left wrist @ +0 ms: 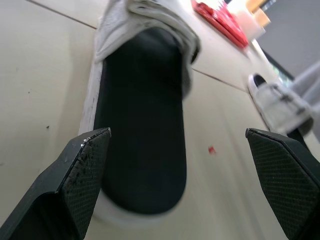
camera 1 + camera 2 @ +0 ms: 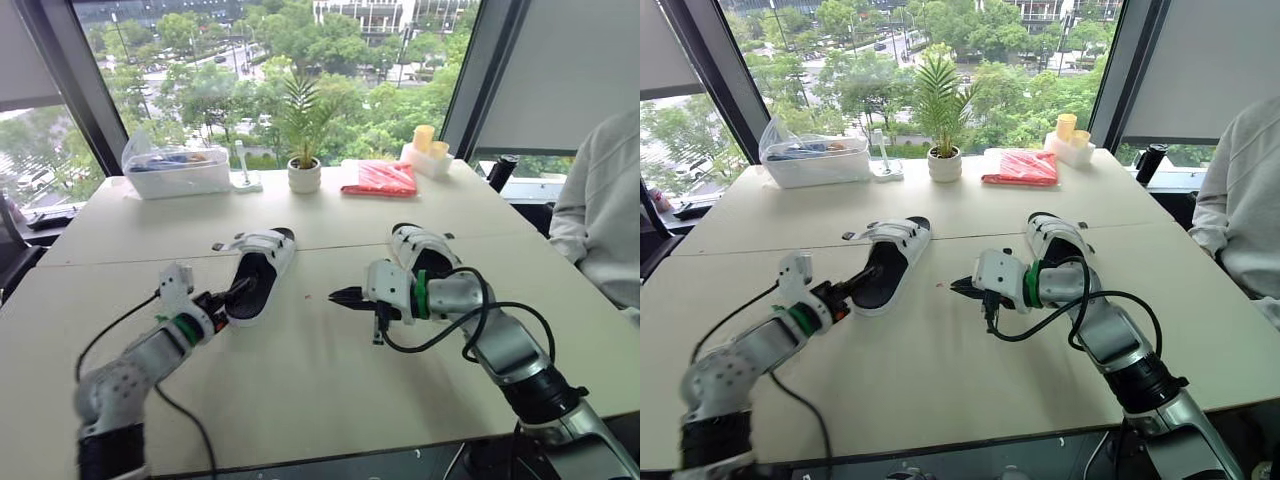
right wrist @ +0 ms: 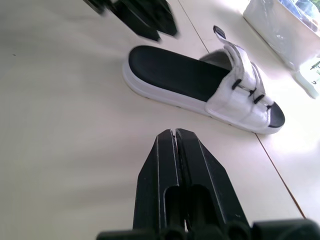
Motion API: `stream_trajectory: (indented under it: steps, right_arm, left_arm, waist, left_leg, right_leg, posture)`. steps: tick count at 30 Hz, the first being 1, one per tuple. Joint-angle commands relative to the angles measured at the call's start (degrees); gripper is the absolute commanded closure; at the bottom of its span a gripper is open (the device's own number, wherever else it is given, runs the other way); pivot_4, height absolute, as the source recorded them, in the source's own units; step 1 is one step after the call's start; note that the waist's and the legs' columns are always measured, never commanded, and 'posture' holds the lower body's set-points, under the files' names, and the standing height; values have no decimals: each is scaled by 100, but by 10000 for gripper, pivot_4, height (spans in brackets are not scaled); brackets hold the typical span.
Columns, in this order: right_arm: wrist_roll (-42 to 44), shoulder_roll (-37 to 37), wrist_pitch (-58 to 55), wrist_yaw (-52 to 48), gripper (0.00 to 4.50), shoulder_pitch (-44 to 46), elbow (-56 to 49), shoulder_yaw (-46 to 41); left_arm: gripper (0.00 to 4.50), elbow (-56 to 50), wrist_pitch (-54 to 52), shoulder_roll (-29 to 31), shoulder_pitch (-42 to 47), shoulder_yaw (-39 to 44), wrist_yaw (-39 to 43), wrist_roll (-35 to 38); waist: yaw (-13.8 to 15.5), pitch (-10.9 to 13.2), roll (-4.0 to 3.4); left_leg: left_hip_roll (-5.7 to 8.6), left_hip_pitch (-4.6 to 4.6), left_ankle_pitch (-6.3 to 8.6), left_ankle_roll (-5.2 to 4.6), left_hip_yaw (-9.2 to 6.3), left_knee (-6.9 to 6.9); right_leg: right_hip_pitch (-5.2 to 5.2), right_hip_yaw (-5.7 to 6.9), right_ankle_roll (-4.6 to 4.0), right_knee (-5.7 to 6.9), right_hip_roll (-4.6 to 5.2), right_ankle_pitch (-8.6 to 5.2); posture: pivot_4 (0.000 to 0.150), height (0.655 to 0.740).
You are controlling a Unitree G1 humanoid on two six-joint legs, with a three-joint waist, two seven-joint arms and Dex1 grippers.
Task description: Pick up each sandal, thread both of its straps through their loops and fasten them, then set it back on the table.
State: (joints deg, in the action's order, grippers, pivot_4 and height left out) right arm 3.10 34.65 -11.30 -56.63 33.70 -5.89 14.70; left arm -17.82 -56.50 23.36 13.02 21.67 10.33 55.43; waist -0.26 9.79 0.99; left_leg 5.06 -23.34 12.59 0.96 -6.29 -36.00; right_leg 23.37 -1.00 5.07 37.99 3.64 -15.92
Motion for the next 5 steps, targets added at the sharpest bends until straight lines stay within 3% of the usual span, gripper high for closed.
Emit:
stream_trajectory:
  steps: [1,5]
  right_arm:
    - [117,166,136,-4,45000,101,103,-386]
    - [250,416,1,-31,45000,-83,142,-687]
  left_arm:
    - [278,-800,178,584,-258,-157,686,-88]
    - [278,-1458,412,1329,-860,-52,1386,-203]
  waist:
    - [38,0,-1]
    - [66,1,-1]
  left_leg:
    - [2,0,1,-1,1,-1]
    - [0,0,2,-2,2,3]
  right_leg:
    - [-2,-1,-1,-2,2,0]
    - [0,-2,-9,-8,4,-2]
  posture:
    - [1500,7400]
    - [1500,7400]
